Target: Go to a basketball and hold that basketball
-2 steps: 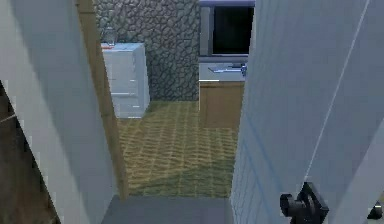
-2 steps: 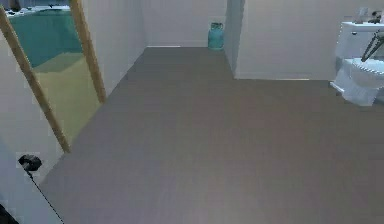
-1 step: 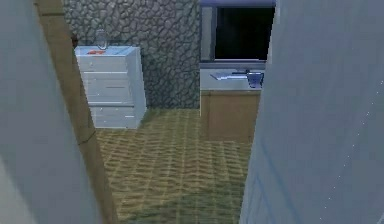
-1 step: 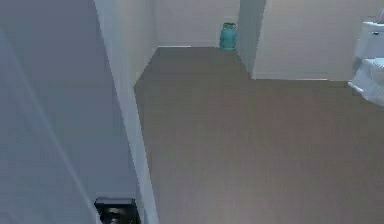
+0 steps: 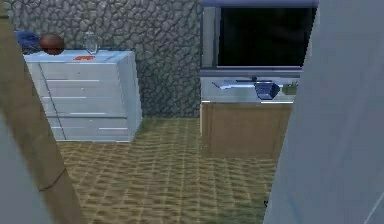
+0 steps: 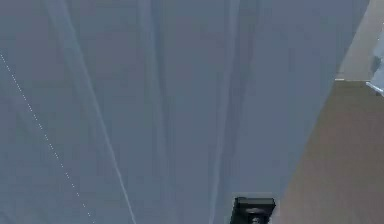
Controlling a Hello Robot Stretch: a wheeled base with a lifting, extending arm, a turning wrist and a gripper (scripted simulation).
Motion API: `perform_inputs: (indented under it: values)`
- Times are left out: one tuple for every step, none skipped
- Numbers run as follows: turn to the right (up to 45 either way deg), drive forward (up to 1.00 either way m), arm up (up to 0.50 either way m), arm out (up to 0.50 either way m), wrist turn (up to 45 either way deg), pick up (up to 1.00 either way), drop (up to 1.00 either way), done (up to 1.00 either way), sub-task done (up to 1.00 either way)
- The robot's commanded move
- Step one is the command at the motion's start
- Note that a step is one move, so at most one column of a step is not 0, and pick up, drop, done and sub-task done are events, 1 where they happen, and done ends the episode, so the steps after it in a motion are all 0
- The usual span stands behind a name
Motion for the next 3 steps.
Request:
perform_inputs:
  values:
    - [0.0,0.9,0.0,0.0,0.0,0.0,0.0,0.0,0.0]
    - [-45.0,0.0,0.0,0.0,0.0,0.0,0.0,0.0,0.0]
    - [-21.0,0.0,0.0,0.0,0.0,0.0,0.0,0.0,0.0]
